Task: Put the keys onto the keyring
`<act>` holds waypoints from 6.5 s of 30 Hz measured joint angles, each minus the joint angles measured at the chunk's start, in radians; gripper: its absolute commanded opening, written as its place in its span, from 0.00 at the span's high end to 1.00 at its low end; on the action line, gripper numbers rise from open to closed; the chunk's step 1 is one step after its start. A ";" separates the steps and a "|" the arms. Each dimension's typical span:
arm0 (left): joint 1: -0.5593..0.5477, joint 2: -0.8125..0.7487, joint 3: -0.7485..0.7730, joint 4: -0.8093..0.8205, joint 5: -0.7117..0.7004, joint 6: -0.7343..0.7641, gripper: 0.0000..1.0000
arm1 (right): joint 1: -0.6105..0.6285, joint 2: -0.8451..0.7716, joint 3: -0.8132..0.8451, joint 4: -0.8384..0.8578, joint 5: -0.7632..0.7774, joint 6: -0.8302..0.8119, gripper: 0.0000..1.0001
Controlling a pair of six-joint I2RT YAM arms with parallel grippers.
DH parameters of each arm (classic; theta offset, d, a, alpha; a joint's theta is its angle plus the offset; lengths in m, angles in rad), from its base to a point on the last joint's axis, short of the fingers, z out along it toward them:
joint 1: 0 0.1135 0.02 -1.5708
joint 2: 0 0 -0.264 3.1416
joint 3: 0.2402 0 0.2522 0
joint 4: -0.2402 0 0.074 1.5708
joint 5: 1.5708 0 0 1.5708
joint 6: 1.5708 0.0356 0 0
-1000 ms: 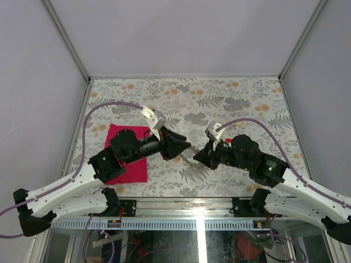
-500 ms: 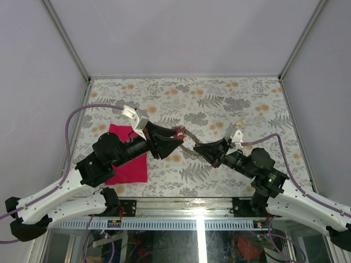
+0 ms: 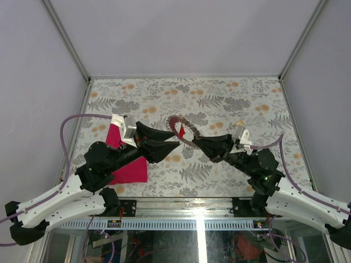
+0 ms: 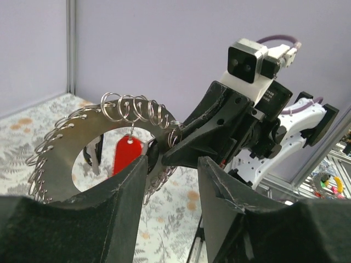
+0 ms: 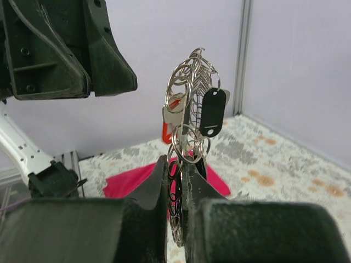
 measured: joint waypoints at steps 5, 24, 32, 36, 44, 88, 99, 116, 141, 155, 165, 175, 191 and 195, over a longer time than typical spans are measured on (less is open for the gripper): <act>0.000 0.023 0.006 0.068 0.014 0.050 0.59 | 0.000 0.017 0.000 0.111 0.007 -0.087 1.00; 0.000 0.257 0.176 0.128 0.078 0.260 0.60 | 0.000 0.068 0.139 0.014 0.155 -0.410 1.00; 0.000 0.306 0.185 0.156 0.078 0.289 0.60 | 0.000 0.064 0.152 -0.043 0.161 -0.454 1.00; -0.001 0.314 0.192 0.167 0.074 0.298 0.60 | 0.000 0.048 0.152 -0.044 0.157 -0.462 1.00; -0.001 0.314 0.192 0.168 0.051 0.303 0.61 | 0.000 0.013 0.152 -0.043 0.130 -0.462 1.00; -0.002 0.373 0.228 0.232 0.022 0.293 1.00 | 0.000 0.012 0.152 -0.076 0.091 -0.444 0.94; -0.006 0.347 0.267 0.079 0.023 0.306 1.00 | 0.000 -0.051 0.208 -0.232 0.017 -0.436 0.54; -0.006 0.261 0.264 -0.142 0.114 0.294 1.00 | 0.000 -0.159 0.418 -0.702 -0.159 -0.378 0.57; -0.006 0.213 0.254 -0.350 0.367 0.325 1.00 | 0.000 0.146 0.647 -1.007 -0.401 -0.229 0.57; -0.006 0.209 0.254 -0.381 0.384 0.337 1.00 | 0.000 0.168 0.642 -0.951 -0.413 -0.206 0.68; -0.006 0.204 0.254 -0.389 0.385 0.338 1.00 | 0.000 0.184 0.632 -0.934 -0.430 -0.195 0.83; -0.006 0.197 0.254 -0.391 0.385 0.337 1.00 | 0.000 0.187 0.621 -0.907 -0.445 -0.195 0.84; -0.006 0.164 0.220 -0.366 0.349 0.312 0.65 | -0.001 0.193 0.621 -0.938 -0.444 -0.206 1.00; -0.006 0.125 0.206 -0.349 0.316 0.306 0.60 | -0.001 0.193 0.621 -0.969 -0.444 -0.207 1.00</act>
